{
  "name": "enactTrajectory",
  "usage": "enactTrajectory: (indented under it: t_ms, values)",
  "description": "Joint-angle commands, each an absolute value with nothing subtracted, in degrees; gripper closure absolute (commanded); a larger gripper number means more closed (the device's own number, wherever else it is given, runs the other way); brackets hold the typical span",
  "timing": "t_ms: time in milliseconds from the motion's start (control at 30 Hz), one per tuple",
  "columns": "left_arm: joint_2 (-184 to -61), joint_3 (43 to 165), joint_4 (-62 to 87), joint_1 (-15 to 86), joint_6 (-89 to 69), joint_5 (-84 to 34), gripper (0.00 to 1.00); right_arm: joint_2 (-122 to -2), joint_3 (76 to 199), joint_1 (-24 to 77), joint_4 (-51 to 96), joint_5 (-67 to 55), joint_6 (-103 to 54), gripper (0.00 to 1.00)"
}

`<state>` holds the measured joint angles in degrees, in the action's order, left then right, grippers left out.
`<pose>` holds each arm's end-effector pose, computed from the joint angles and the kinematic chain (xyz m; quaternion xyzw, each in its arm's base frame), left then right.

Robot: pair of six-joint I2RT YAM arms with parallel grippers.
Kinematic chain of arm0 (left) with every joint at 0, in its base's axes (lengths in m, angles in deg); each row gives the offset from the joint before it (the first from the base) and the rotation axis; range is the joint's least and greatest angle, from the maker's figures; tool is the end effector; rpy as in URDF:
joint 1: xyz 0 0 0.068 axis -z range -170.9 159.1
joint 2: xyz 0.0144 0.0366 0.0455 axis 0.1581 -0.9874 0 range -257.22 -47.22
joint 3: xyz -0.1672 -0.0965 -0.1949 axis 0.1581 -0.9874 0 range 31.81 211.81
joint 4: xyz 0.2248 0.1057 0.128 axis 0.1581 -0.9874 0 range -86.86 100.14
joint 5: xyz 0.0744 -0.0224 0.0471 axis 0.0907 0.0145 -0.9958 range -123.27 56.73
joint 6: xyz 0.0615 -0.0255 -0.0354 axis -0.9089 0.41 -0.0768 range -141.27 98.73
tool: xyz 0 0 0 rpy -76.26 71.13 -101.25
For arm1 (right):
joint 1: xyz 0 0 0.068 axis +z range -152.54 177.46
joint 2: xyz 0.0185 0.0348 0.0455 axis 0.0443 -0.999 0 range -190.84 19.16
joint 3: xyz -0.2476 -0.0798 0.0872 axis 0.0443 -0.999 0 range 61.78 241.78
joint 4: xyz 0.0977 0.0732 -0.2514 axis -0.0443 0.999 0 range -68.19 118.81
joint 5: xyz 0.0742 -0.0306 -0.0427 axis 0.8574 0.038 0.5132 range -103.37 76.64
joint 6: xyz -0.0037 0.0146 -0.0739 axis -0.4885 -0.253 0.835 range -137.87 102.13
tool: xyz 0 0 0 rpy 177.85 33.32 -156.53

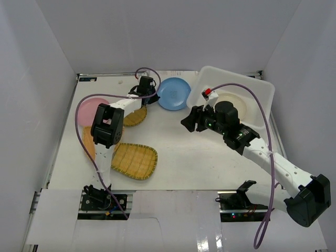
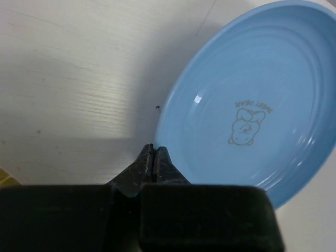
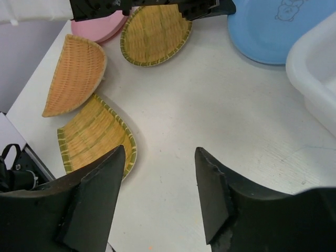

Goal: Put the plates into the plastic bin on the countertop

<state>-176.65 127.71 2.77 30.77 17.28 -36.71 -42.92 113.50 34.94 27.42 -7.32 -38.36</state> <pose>0.5087 -0.1981 0.1327 -0.1457 0.8975 -0.1847 0.3730 0.2325 0.1869 0.3220 -0.1491 0.7839 0.3282 0.5055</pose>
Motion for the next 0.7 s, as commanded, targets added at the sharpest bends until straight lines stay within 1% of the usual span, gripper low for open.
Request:
enactTrajectory:
  t_ms: [0,33,100,133,167,300,333,367,400,433,467,500,533,567,600,667]
  values:
    - [-168.81,128.67,2.93,30.63,15.21,-35.47,1.0,-44.64,115.31,35.78,22.61,-8.88,-39.13,0.37]
    - [-167.21,128.58,3.28,30.37,14.25,-34.94,1.0,-46.04,114.43,35.96,22.26,-9.23,-39.84,0.32]
    - [-163.61,127.88,3.29,30.11,13.54,-35.11,1.0,-47.54,113.72,37.35,18.93,-9.85,-41.94,0.3]
    - [-159.24,127.27,3.72,29.67,13.36,-35.55,1.0,-49.29,113.46,38.06,18.04,-10.89,-42.47,0.26]
    - [-156.94,126.3,4.16,29.4,12.84,-35.81,1.0,-50.44,113.28,39.63,17.25,-11.34,-42.83,0.26]
    - [-144.63,118.85,5.31,27.3,12.39,-38.8,1.0,-56.24,115.3,44.82,15.32,-13.1,-44.06,0.23]
    - [-142.0,117.34,4.87,26.51,12.48,-39.93,1.0,-58.42,115.82,45.88,14.09,-15.02,-44.41,0.2]
    - [-136.23,115.59,4.61,26.24,12.92,-43.25,1.0,-59.66,117.05,47.89,13.56,-15.38,-44.76,0.19]
    - [-133.21,111.48,4.61,25.63,13.36,-44.85,1.0,-61.94,117.67,49.04,11.99,-16.43,-45.63,0.16]
    - [-130.05,109.44,4.43,25.1,13.97,-45.74,1.0,-63.27,118.2,50.1,11.01,-16.79,-45.9,0.16]
    - [-123.75,107.5,3.12,24.66,15.63,-46.27,1.0,-66.15,119.68,52.11,9.96,-17.4,-46.17,0.16]
    - [-120.56,105.83,2.42,24.13,15.99,-46.54,1.0,-66.18,120.74,53.0,9.25,-17.41,-46.61,0.15]
    - [-117.39,102.68,1.54,23.87,16.08,-47.06,1.0,-69.66,121.88,53.79,8.46,-17.84,-47.48,0.15]
    - [-111.18,101.26,0.83,23.86,16.0,-47.41,1.0,-71.61,123.11,54.93,8.02,-17.85,-47.84,0.15]
    - [-108.25,99.85,-0.83,23.78,15.74,-47.42,1.0,-75.28,125.39,55.29,7.49,-18.02,-48.28,0.15]
    - [-103.06,96.94,-3.21,23.6,15.21,-47.33,1.0,-78.99,127.77,55.65,6.09,-17.24,-50.29,0.16]
